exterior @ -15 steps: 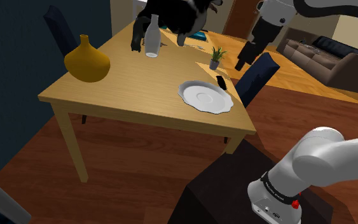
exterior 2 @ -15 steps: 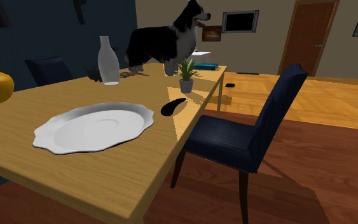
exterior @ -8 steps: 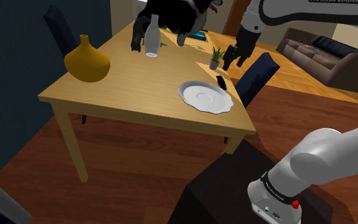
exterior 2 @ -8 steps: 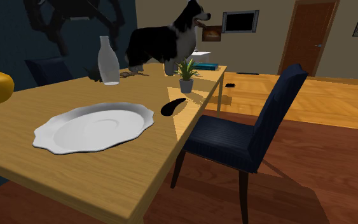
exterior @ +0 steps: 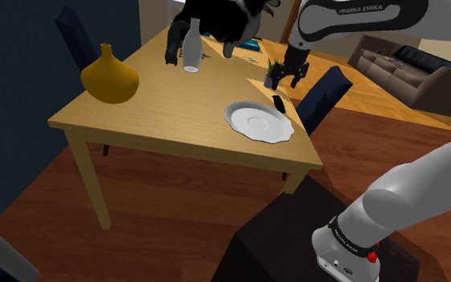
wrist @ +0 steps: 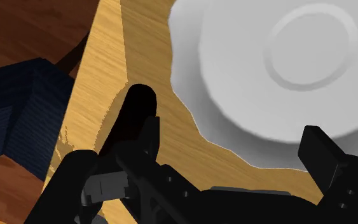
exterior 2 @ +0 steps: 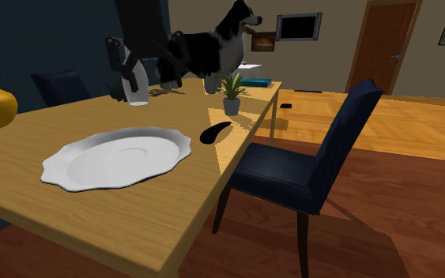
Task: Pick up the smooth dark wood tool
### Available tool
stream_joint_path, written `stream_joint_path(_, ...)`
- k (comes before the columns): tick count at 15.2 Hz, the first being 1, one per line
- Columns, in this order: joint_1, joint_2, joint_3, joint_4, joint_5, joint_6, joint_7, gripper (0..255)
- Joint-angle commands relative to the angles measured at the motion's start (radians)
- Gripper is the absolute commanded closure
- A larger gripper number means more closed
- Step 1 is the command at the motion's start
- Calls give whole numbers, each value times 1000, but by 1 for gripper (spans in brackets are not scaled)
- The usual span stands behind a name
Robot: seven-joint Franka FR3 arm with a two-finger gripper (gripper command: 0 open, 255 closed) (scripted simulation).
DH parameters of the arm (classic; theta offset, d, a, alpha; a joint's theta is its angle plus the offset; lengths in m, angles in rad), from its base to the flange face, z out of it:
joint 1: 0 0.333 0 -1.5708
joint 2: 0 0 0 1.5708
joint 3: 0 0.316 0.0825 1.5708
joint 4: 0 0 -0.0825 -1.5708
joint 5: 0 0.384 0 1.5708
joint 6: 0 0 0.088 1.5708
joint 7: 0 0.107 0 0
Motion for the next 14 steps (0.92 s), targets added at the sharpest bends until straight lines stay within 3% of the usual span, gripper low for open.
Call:
stream_joint_path(1, -17, 73, -13, 46, -3, 14, 25, 0)
stream_joint_path(14, -122, 490, -112, 350, 28, 48, 142, 0)
